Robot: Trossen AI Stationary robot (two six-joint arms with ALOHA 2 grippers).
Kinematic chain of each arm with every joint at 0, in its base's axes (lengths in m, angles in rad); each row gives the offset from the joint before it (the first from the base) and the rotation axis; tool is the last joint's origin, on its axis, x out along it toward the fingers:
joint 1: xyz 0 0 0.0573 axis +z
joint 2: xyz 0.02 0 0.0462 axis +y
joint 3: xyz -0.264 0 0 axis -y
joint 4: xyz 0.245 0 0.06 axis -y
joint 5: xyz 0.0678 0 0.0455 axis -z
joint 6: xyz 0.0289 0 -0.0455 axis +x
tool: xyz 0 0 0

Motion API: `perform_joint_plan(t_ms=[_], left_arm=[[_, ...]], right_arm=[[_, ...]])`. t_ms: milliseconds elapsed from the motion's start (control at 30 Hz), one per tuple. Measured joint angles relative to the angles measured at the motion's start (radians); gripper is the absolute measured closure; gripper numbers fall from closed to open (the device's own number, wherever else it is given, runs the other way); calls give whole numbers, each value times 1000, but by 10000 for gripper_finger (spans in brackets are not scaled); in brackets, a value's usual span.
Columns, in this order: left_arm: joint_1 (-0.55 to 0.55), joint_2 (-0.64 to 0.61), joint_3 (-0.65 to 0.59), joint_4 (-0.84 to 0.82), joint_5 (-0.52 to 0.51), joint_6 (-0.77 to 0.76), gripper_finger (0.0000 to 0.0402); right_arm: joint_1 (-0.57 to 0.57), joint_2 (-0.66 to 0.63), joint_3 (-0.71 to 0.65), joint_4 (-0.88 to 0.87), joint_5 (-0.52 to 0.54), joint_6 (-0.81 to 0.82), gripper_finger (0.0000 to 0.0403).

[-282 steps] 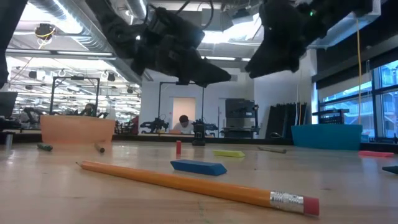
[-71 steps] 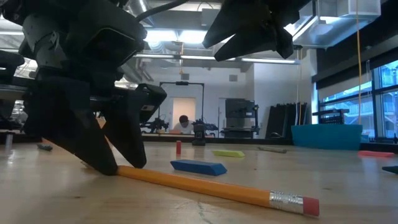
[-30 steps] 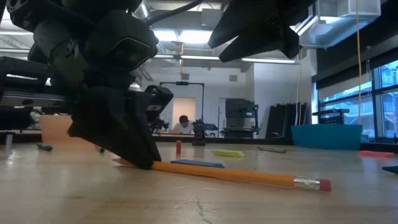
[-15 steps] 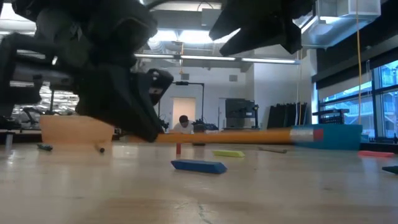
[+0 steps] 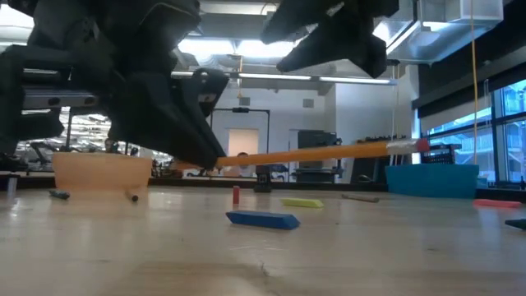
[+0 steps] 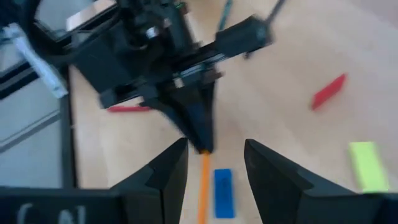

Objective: Sort crayons/erasers/pens/pencils in bins
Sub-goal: Put the yellow pencil into the yellow bin

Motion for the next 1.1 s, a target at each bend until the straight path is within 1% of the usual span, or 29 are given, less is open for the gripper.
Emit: perform_joint_plan(t_ms=[100, 267, 433, 667, 933, 1100], left_arm=[[-13, 0, 2, 19, -28, 23, 396], [-17, -1, 2, 19, -60, 45, 397], [-19, -1, 2, 19, -59, 59, 397], [-18, -2, 2, 21, -59, 94, 398], [-18, -2, 2, 24, -59, 121, 394], [-18, -2, 2, 35, -58, 135, 393]], right_arm=[[-28, 35, 3, 60, -76, -18, 241], [-65, 114, 0, 156, -240, -29, 242], [-84, 148, 0, 195, -323, -25, 242], [-112, 175, 0, 270, -417, -14, 242], [-143, 198, 1, 298, -510, -1, 242], [-148, 202, 1, 294, -537, -4, 242]])
